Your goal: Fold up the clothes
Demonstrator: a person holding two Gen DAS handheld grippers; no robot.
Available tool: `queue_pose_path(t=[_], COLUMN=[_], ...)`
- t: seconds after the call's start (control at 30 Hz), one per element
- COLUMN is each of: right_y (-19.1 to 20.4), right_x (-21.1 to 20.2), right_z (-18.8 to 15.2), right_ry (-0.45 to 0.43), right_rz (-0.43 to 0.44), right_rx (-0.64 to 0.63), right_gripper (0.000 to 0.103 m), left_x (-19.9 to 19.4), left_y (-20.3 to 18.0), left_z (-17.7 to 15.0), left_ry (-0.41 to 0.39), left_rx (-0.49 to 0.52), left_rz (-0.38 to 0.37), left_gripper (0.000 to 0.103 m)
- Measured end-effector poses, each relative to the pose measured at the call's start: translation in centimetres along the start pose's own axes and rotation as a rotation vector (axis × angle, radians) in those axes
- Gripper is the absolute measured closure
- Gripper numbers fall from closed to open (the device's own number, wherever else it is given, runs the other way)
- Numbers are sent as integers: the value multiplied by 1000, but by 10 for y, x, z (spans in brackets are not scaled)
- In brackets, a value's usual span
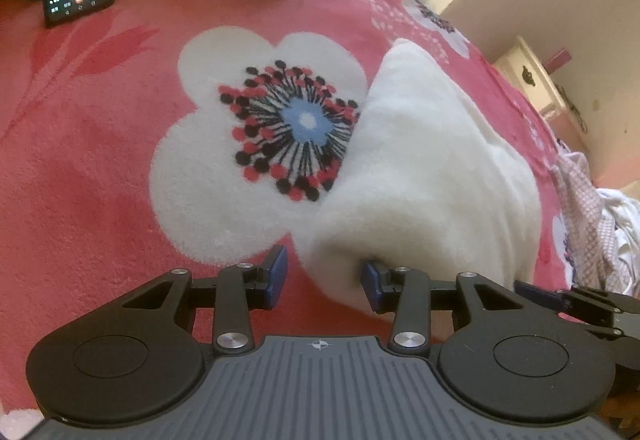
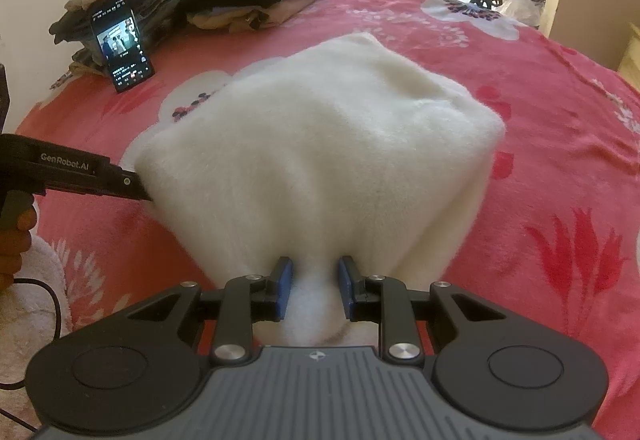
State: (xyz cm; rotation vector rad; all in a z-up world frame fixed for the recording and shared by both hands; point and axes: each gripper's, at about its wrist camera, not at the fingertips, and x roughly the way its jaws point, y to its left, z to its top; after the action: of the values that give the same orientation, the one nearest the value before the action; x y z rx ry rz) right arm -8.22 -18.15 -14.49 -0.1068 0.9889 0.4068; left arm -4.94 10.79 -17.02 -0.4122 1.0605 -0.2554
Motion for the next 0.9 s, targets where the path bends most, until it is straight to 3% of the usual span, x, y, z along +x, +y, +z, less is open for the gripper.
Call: queue_pose_path(t=[0.1,0.2,0.27,0.37,0.43,0.5,0.57,0.67,0.9], right_y=[-2,-2,-1,1,1,0,0,2,5], right_x=[0,1,1,1,1,2,2,4,-5], right_z=[-1,-1,-1,-2,-1,-1,-1,0,14], right_ry=[3,2,-1,-4,-2,1,3,9,50], right_rz=[2,2,-2,-10,-10,-9,-7,-14,-27], right_rx=[8,9,10,11,10,10,13,1,27], right_gripper=[77,77,77,77,77,77,77,77,77], left_x=[-12,-38,-56,-67,-61,-46,-20,-9,-12], left_y=[-11,-23,-30,-47,-64,-76,-81,-85,-73], left_z=[-2,-6,-7,-4,-1,-2,-9,-32,-30], left_ry=[10,-53,-103,-173,-190,-153,-83,-120,-137], left_rx=[58,119,141,181,258,329,384,523,478], left_rz=[46,97,87,12,-17,-20,12,73,30], left_gripper=[58,58,58,59,63,69,71,71,71])
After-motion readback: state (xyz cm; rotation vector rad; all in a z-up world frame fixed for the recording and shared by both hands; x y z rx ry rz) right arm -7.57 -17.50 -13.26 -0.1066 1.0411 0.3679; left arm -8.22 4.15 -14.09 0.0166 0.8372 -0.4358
